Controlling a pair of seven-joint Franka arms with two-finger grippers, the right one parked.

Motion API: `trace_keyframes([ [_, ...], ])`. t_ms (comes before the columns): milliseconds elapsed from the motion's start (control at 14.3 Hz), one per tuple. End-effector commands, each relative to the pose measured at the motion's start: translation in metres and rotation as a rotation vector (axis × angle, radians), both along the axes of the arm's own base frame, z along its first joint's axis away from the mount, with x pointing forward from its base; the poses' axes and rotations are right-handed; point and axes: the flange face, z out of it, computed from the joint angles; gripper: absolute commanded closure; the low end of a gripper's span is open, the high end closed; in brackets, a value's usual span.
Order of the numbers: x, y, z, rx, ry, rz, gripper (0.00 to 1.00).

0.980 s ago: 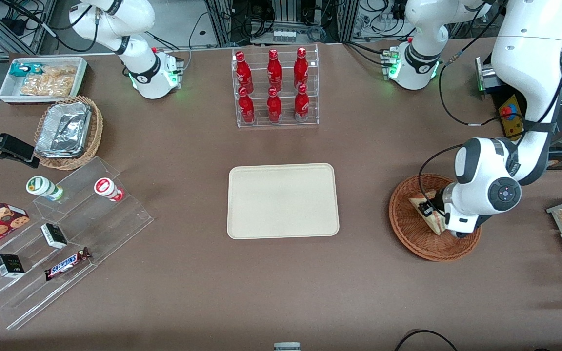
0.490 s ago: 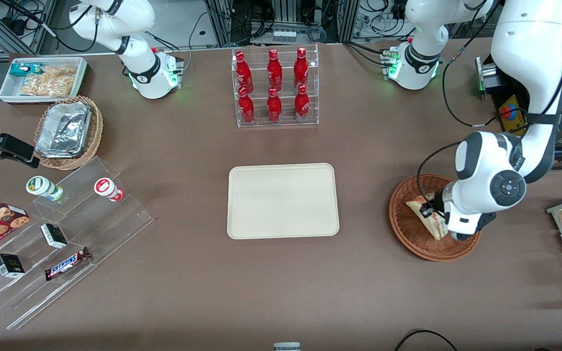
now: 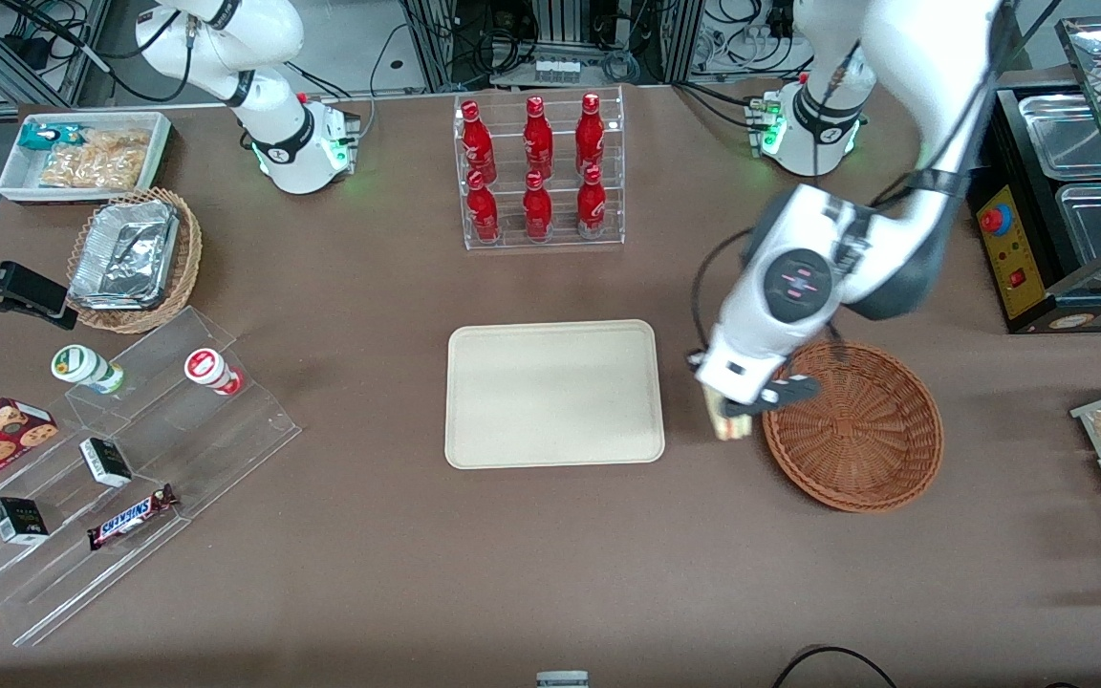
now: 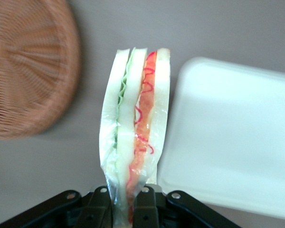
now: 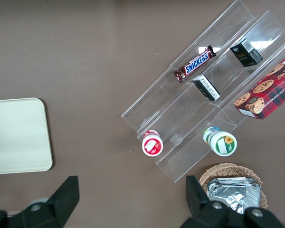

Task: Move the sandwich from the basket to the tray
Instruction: 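Carry the sandwich with the left gripper over the cream tray, then lower the sandwich onto the tray and open the left gripper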

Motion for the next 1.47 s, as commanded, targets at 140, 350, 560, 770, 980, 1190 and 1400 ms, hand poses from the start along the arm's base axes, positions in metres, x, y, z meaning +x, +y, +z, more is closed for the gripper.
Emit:
trace_keyframes([
  [140, -0.005, -0.105, -0.032, -0.061, 0.004, -0.067, 0.86],
  [350, -0.006, -0.163, -0.062, -0.097, -0.036, -0.025, 0.86],
  [560, -0.005, -0.171, -0.092, -0.070, -0.035, -0.045, 0.82],
  [770, -0.008, -0.191, -0.106, -0.082, -0.049, -0.058, 0.80],
  [980, -0.009, -0.192, -0.106, -0.081, -0.050, -0.052, 0.24],
  [1190, -0.004, -0.188, -0.097, -0.046, -0.092, -0.055, 0.00],
  [1400, 0.006, -0.179, -0.075, -0.026, -0.151, -0.067, 0.00],
])
